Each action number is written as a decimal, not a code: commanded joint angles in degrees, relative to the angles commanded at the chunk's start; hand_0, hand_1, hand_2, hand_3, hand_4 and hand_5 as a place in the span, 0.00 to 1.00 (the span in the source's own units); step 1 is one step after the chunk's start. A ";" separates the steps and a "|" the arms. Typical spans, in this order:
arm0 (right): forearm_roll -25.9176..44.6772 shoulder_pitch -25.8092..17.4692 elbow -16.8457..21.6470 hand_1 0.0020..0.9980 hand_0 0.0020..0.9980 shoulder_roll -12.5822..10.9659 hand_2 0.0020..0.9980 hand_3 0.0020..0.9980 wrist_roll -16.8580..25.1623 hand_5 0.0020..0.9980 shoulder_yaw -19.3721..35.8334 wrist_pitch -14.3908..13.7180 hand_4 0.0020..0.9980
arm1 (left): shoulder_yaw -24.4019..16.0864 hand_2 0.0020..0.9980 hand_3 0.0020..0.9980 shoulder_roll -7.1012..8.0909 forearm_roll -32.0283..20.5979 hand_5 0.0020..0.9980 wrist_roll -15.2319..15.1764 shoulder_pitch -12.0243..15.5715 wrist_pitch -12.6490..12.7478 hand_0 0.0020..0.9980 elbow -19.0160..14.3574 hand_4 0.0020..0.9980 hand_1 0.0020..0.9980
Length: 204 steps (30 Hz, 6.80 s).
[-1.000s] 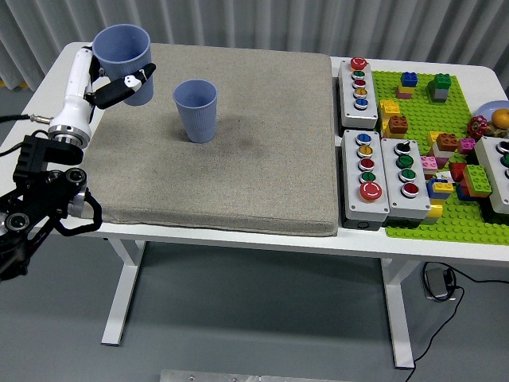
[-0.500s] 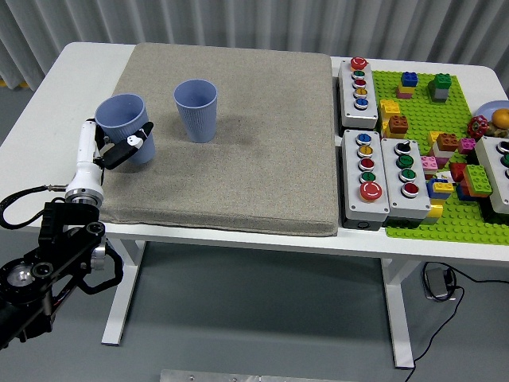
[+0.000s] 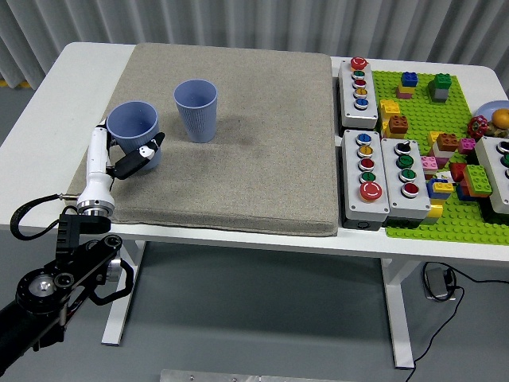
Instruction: Pick cup pour cup place
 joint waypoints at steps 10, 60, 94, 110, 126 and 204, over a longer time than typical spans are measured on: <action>-0.25 0.00 0.00 0.55 0.67 0.06 0.49 0.54 -0.08 0.27 0.21 0.06 0.00 | -0.79 0.56 0.55 -1.63 -0.04 0.23 -2.49 0.18 -0.01 0.56 2.60 0.74 0.58; -0.59 -0.09 -0.02 0.55 0.67 0.03 0.49 0.54 -0.25 0.27 0.21 0.20 0.00 | -2.87 0.93 0.91 -1.77 7.42 0.44 -1.26 1.11 -5.86 0.79 3.19 0.95 0.84; -1.20 -0.04 0.01 0.55 0.67 -0.01 0.49 0.54 -0.47 0.27 0.78 0.42 0.00 | -6.80 1.00 1.00 -1.11 11.09 0.46 1.13 2.46 -9.23 0.91 1.17 0.98 0.98; -2.08 -0.69 0.06 0.55 0.67 0.08 0.49 0.54 -0.70 0.26 1.24 0.36 0.00 | -8.35 1.00 0.97 0.54 10.57 0.50 1.22 5.75 -10.94 0.92 -0.66 1.00 0.98; -2.96 -0.47 0.03 0.55 0.67 -0.05 0.49 0.54 -0.86 0.26 1.97 0.74 0.00 | -12.00 1.00 0.93 4.33 15.51 0.51 2.99 12.83 -12.02 0.92 -10.96 1.00 0.98; -2.62 -0.64 0.20 0.55 0.67 0.34 0.49 0.54 0.07 0.26 2.01 -1.08 0.00 | -20.15 0.91 0.85 -1.76 -22.99 0.84 -9.69 12.42 -5.48 0.84 -24.28 0.89 0.87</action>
